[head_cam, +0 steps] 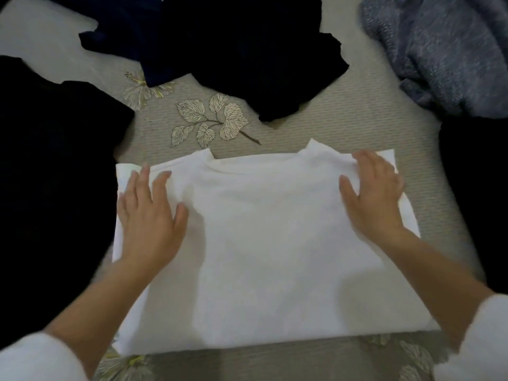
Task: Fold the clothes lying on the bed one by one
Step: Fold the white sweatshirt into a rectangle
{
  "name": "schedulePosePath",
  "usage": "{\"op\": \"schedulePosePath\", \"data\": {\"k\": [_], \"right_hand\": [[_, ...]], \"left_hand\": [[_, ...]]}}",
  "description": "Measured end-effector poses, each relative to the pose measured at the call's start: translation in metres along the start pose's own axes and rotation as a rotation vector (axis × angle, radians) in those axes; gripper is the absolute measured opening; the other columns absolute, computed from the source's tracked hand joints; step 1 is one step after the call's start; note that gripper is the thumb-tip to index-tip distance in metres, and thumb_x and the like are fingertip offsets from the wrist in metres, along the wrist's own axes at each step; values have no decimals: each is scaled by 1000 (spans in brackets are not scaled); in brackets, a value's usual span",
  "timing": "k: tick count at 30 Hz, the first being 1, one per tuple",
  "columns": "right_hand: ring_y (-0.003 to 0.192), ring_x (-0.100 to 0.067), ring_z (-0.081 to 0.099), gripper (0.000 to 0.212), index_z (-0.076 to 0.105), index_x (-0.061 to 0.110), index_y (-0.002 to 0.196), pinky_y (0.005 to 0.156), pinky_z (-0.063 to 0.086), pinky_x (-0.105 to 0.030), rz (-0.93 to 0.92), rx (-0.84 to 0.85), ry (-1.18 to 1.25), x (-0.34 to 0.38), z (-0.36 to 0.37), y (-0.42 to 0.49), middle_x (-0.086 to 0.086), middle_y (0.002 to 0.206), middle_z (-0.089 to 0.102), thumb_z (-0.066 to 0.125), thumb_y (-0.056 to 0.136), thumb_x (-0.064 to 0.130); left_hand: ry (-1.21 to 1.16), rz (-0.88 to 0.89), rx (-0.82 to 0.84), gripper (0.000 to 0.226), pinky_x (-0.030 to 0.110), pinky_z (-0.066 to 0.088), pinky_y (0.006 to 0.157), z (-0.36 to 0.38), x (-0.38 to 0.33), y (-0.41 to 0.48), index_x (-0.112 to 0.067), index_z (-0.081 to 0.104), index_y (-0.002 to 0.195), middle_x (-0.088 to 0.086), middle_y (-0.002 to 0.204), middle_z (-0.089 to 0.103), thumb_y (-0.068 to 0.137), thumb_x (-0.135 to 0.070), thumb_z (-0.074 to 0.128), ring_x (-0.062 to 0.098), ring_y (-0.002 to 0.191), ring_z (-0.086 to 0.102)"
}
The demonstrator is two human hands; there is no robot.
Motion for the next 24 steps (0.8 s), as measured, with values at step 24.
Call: {"op": "schedulePosePath", "data": {"k": [24], "right_hand": [[146, -23, 7, 57, 23, 26, 150, 116, -6, -44, -142, 254, -310, -30, 32, -127, -6, 158, 21, 20, 97, 46]], "left_hand": [[-244, -475, 42, 54, 48, 44, 85, 2, 35, -121, -25, 22, 143, 22, 122, 58, 97, -42, 43, 43, 102, 57]]}}
Point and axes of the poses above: each hand's wrist, its own y-axis towards the middle knuckle, its own z-axis out of the palm, x = y × z, the point moved 1 cm from there along y, towards the middle knuckle
